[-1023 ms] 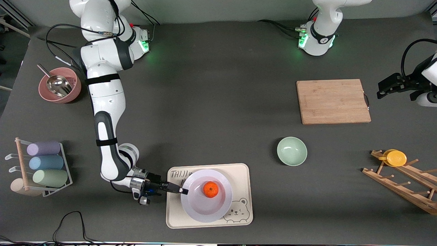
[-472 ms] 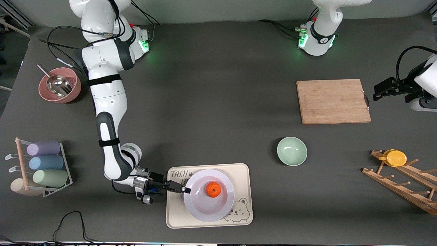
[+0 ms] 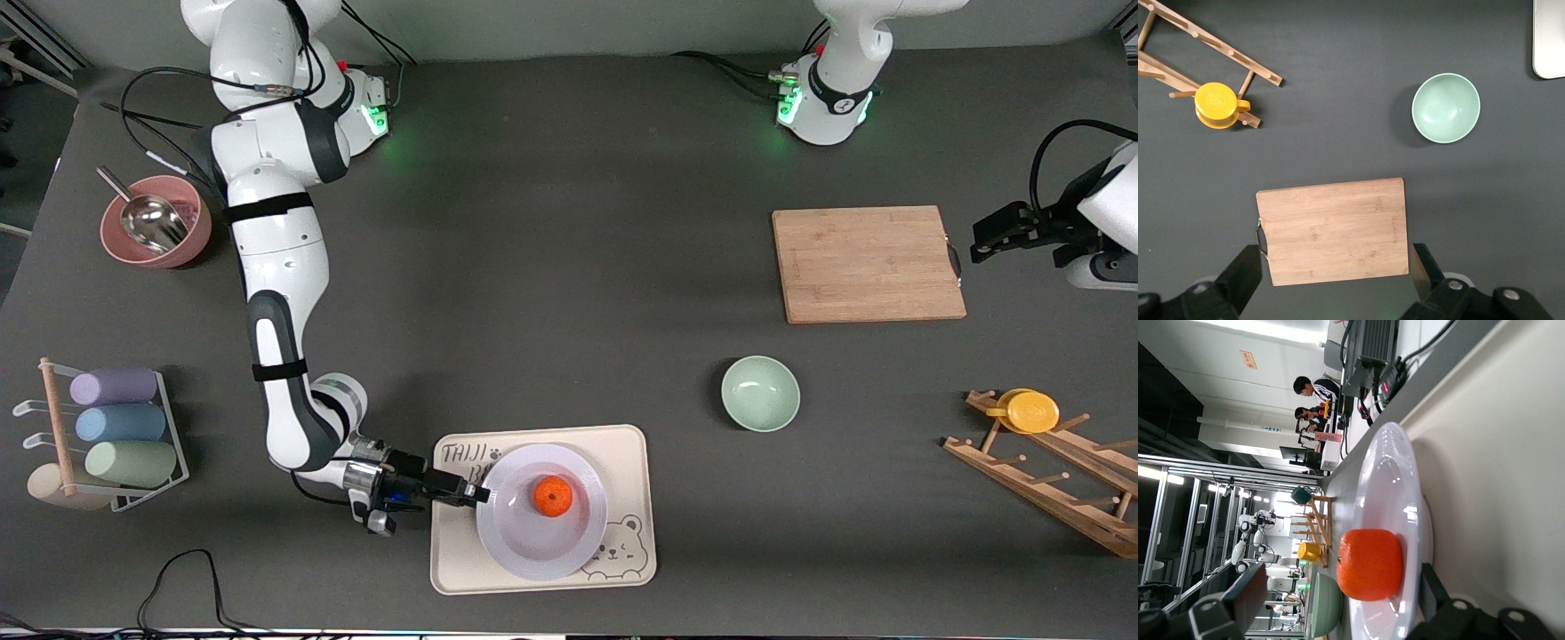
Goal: Place orange and plate with both arms
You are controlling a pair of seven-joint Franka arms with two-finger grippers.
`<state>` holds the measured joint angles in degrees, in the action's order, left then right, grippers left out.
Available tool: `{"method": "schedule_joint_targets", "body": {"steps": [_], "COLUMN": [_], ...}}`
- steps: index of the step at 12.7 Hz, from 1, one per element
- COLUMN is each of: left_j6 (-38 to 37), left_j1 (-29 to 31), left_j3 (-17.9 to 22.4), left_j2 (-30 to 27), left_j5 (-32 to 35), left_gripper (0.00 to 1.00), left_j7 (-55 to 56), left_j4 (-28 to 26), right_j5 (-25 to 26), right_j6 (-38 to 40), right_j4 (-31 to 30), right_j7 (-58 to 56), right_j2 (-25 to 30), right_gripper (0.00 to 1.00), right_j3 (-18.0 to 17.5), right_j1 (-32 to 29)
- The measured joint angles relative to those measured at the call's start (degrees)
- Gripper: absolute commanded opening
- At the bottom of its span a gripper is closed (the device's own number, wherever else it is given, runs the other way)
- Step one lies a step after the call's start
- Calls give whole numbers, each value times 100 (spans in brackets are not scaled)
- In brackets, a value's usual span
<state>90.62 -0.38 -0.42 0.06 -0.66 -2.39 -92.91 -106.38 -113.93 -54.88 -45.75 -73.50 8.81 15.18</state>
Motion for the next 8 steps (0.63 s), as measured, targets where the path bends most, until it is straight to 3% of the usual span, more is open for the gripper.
{"method": "schedule_joint_targets", "body": {"steps": [4,8], "left_j6": [0,0], "left_j1": [0,0], "left_j3": [-4,-4], "left_j2": [-4,-6], "left_j5": [0,0], "left_gripper": [100,100], "left_j7": [75,76], "left_j4": [37,44], "right_j5": [212,607], "right_j6": [0,-1], "right_j4": [99,-110], "right_j7": [554,1013], "right_j2": [430,1007], "right_gripper": [100,100], "right_j3": [32,542], "right_j1": [3,230]}}
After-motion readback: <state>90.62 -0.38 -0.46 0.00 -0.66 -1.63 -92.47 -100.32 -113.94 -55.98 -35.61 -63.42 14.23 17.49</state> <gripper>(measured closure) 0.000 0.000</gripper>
